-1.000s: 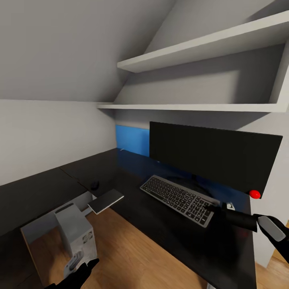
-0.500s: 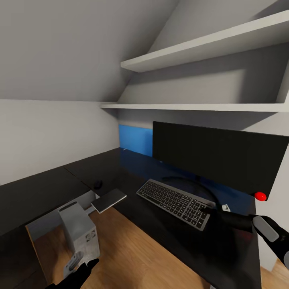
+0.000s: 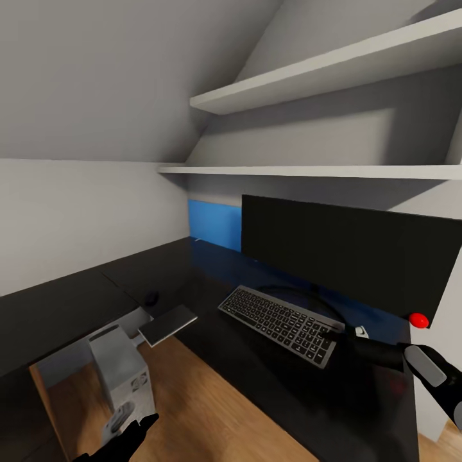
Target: In the bedroom, organize the workspace by keeping the computer under the desk, ensuring the monitor is on the desk, placing the keyboard on the desk next to the monitor, placing the mouse on the desk next to the keyboard, moving the folder from the swivel chair onto the desk next to the mouse, stacking the notebook on top of the folder with the pen on top of the notebook, and positioning the swivel chair next to the desk.
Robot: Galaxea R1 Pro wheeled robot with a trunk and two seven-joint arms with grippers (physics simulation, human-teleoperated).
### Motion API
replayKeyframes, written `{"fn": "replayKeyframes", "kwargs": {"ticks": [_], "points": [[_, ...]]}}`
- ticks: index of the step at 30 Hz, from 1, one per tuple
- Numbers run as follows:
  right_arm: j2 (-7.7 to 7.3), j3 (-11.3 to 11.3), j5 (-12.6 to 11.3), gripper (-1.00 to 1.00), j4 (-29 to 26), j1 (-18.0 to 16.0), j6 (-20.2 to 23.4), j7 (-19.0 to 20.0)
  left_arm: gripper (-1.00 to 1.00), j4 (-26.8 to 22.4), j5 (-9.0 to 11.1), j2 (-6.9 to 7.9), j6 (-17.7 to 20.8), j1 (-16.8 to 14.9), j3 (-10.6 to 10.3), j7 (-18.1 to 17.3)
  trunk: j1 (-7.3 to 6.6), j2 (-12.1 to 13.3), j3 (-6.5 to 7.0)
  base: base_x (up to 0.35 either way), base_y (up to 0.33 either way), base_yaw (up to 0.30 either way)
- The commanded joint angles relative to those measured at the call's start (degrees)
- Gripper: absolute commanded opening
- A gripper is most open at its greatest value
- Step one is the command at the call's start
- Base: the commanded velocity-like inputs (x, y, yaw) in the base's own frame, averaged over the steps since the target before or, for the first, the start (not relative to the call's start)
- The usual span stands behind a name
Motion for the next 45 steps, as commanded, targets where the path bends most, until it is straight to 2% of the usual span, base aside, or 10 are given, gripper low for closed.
{"fn": "replayKeyframes", "kwargs": {"ticks": [1,12,21,40,41,45], "points": [[-0.06,0.3,0.1,-1.00,0.1,-0.1,0.0,0.5,1.00,0.0,0.3,0.06,0.1,0.0,-0.1,0.0,0.00,0.0,-0.07,0.106,-0.039,0.000],[-0.06,-0.2,0.0,-1.00,0.3,-0.1,0.0,0.1,1.00,0.0,0.2,0.00,0.2,0.0,-0.1,-0.1,0.00,0.0,-0.07,0.122,-0.042,0.000],[-0.06,0.1,0.0,-1.00,3.8,-0.1,0.0,0.0,1.00,0.0,0.3,0.01,0.2,0.0,-0.1,0.0,0.00,0.0,-0.07,0.005,-0.002,0.000],[-0.06,0.2,0.1,-1.00,4.1,-0.1,0.0,0.0,1.00,0.0,0.4,0.10,0.1,0.0,-0.1,0.1,0.00,0.0,-0.07,-0.042,0.000,0.000],[-0.06,0.2,0.1,1.00,4.1,-0.1,0.0,0.0,1.00,0.0,0.4,0.10,0.1,0.0,-0.1,0.1,0.00,0.0,-0.07,-0.002,0.000,0.000],[-0.06,0.3,0.1,1.00,4.2,-0.1,0.0,0.0,1.00,0.0,0.4,0.10,0.1,0.0,-0.1,0.1,0.00,0.0,-0.07,0.000,0.000,0.000]]}}
